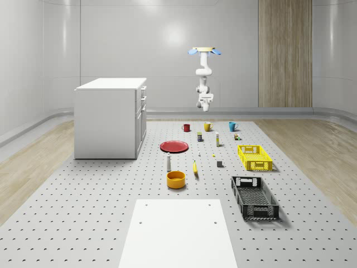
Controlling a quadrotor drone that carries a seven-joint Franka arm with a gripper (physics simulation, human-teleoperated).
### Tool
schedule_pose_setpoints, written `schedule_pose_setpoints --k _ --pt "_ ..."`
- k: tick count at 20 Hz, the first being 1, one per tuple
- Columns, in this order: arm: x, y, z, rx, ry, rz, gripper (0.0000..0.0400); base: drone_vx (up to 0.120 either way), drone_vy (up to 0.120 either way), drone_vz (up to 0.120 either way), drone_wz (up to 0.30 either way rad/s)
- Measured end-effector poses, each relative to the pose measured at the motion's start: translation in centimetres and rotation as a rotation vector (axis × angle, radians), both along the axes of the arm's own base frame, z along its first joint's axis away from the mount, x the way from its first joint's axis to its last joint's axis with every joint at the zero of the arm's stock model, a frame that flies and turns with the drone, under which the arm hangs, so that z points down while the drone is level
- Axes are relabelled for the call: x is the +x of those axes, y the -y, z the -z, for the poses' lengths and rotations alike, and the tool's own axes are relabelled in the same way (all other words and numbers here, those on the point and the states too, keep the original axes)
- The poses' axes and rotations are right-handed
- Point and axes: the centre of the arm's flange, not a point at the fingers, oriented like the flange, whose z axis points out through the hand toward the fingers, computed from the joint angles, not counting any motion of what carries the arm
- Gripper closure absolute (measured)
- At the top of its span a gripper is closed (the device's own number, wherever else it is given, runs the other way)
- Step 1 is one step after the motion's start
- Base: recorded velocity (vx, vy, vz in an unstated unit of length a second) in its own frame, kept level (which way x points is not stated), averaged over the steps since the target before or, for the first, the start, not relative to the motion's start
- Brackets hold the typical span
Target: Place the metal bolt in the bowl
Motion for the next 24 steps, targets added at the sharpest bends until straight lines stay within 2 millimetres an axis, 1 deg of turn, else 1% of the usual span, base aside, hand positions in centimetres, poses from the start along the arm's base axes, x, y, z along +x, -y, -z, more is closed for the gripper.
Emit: schedule_pose_setpoints --k 7,22,24 --pt "0.02 0.0 -0.66 0.0 0.005 0.0 0.0 0.12 -0.12 0.0 0.0" --pt "-0.08 -0.02 -0.81 -0.002 0.017 0.0 0.0 0.12 -0.12 0.0 0.0" --pt "-0.09 -0.03 -0.81 -0.003 0.018 0.0 0.0 0.12 -0.04 0.0 0.0"
